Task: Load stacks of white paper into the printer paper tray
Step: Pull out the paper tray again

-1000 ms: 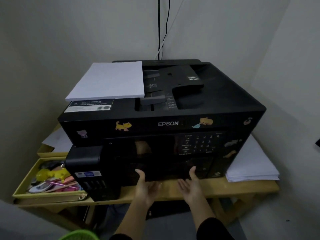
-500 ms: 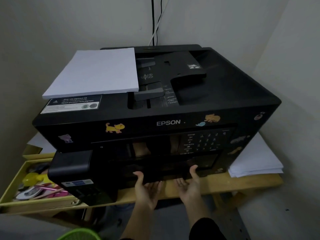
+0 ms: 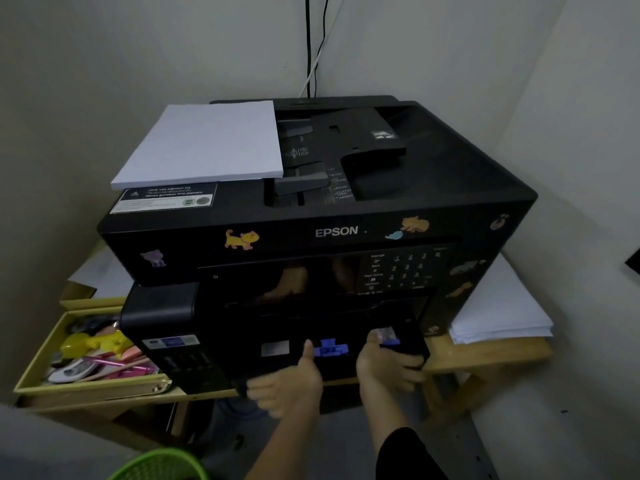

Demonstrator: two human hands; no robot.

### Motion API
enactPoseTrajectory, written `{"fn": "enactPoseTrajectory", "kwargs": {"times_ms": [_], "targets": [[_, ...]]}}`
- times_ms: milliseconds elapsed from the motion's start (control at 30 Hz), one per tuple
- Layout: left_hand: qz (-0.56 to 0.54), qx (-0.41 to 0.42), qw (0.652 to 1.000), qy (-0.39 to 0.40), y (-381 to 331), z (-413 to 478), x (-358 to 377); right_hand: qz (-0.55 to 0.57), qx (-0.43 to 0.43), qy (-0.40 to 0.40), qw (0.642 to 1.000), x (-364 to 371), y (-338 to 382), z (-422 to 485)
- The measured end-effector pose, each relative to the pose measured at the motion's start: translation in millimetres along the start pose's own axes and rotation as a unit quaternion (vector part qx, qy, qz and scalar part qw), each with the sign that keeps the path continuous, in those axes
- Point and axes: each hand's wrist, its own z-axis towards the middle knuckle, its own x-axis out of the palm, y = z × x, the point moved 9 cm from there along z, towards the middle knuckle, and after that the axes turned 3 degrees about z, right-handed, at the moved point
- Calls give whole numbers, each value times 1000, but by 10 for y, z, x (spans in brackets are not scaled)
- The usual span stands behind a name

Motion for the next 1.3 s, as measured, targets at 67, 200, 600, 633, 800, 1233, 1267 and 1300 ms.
{"fn": "enactPoseTrajectory", "kwargs": {"times_ms": [67,200,600,633,800,1233,1267,1300], "targets": [[126,79,988,-51,-200,-99,-42,-103,-170,-21,980,16,214,-124],[326,92,940,-30,-79,36,118,-286,-365,-16,886,220,297,-337],[479,417,772,-31,-365,83,288,-427,-486,72,759,350,241,-330],[482,421,768,-31,-359,78,276,-432,-487,76,756,329,239,-335],[494,421,761,-22,-233,19,224,-456,-459,119,753,213,133,-344],[502,426,752,-27,426,-242,25,-466,-503,154,711,-302,-363,-443],[504,427,750,-30,466,-278,-5,-462,-507,156,711,-354,-397,-461],[511,424,747,-30,511,-297,-33,-462,-506,160,711,-400,-430,-476]]}}
